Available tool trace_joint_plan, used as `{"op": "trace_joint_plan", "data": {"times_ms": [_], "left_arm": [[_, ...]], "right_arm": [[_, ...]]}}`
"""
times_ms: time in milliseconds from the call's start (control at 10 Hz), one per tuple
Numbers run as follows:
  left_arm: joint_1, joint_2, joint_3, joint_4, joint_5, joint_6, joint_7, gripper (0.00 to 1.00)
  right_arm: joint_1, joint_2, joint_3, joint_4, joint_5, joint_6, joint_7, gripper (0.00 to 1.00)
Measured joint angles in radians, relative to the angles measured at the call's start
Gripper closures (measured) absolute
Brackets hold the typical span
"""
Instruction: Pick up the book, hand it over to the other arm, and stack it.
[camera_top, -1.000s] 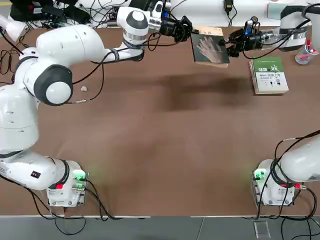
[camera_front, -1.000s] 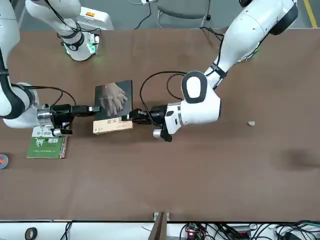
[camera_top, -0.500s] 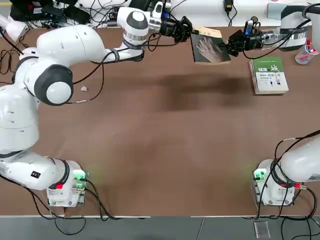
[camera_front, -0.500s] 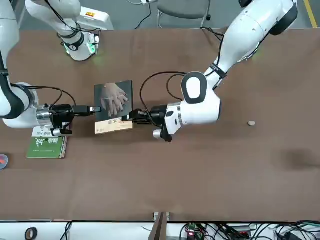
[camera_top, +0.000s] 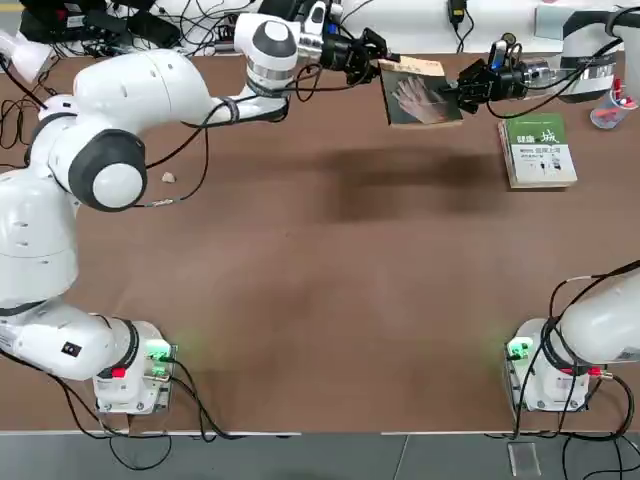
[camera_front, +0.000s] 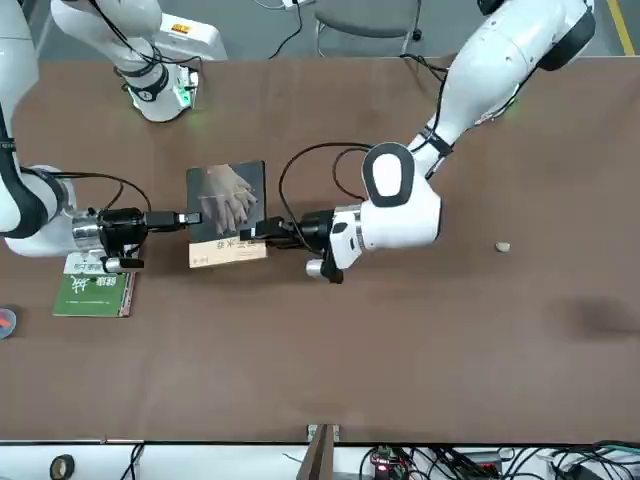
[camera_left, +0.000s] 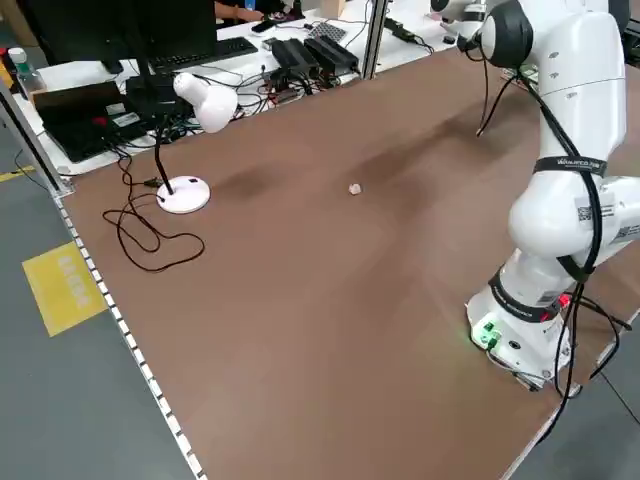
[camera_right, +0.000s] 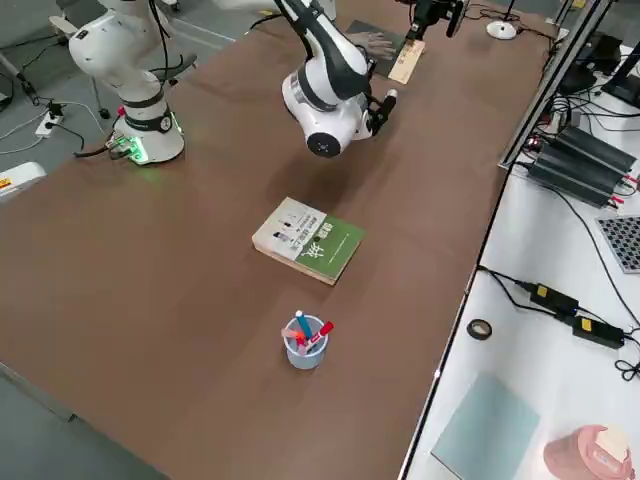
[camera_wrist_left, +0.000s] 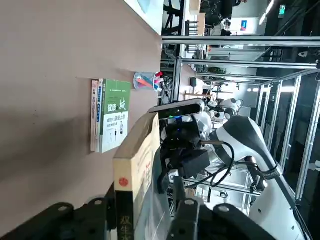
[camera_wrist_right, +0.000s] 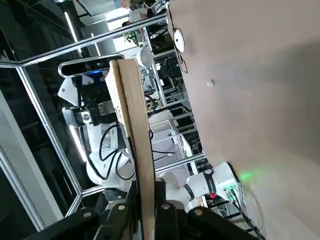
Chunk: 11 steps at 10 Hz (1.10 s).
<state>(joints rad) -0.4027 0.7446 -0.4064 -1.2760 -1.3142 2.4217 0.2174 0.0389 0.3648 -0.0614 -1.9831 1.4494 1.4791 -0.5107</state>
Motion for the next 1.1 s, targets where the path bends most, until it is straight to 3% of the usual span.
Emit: {"op": "trace_joint_plan", "data": {"times_ms": [400,500,900,1100], "left_arm": [[0.002,0.000,0.002,0.008,0.000,0.000,0.000,0.07],[0.003,0.000,0.003,0.012,0.000,0.000,0.000,0.00],[0.019,-0.017,0.024,0.026,0.030,0.003,0.000,0.00],[0.047,-0.039,0.044,0.025,0.142,0.003,-0.003,0.00]], "right_arm": [[0.000,0.000,-0.021,0.002,-0.001,-0.057,0.002,0.85],[0.000,0.000,-0.040,0.003,-0.001,-0.082,0.007,0.85],[-0.003,0.000,-0.121,0.014,-0.010,-0.152,0.015,0.85],[-0.004,0.000,-0.150,0.028,-0.042,-0.169,0.015,0.85]]}}
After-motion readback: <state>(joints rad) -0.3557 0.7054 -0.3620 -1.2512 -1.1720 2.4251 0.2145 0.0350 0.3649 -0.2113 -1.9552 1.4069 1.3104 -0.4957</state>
